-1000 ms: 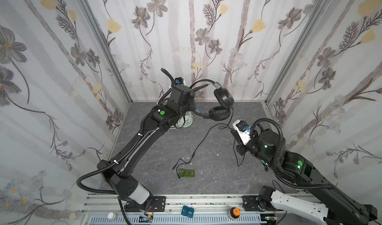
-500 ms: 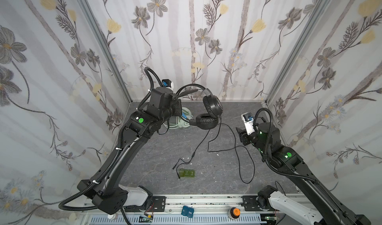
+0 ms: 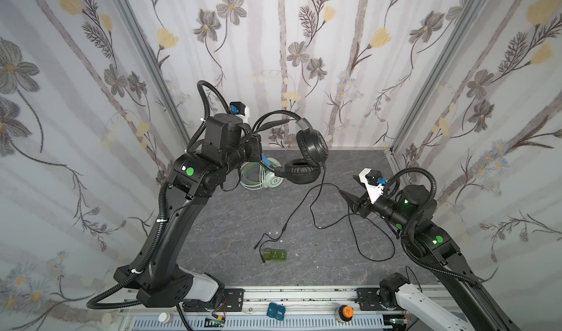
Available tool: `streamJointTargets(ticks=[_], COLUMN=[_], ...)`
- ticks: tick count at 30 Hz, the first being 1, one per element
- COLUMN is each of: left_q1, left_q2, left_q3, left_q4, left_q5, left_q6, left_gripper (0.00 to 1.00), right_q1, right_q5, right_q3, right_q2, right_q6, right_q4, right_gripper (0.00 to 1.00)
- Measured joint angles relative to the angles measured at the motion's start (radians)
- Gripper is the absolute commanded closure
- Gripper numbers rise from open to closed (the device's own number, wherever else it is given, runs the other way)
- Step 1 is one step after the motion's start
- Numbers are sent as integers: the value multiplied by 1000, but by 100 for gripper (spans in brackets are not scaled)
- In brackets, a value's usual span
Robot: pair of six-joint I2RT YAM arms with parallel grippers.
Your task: Wrap the headphones
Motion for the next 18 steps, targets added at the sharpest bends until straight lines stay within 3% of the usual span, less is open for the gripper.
streamJointTargets(ticks=[7,18], left_q1=[5,10], left_q2=[47,75], left_q3=[96,151], left_q4=[-41,-75], left_q5=[58,103], left_q6=[0,-9], left_gripper=[100,100], right_q1=[111,128], right_q5=[-119,-180], right_q3=[-115,-338], right_q2=[25,175], right_q6=[16,103], right_q4=[76,347], right_gripper=[30,34])
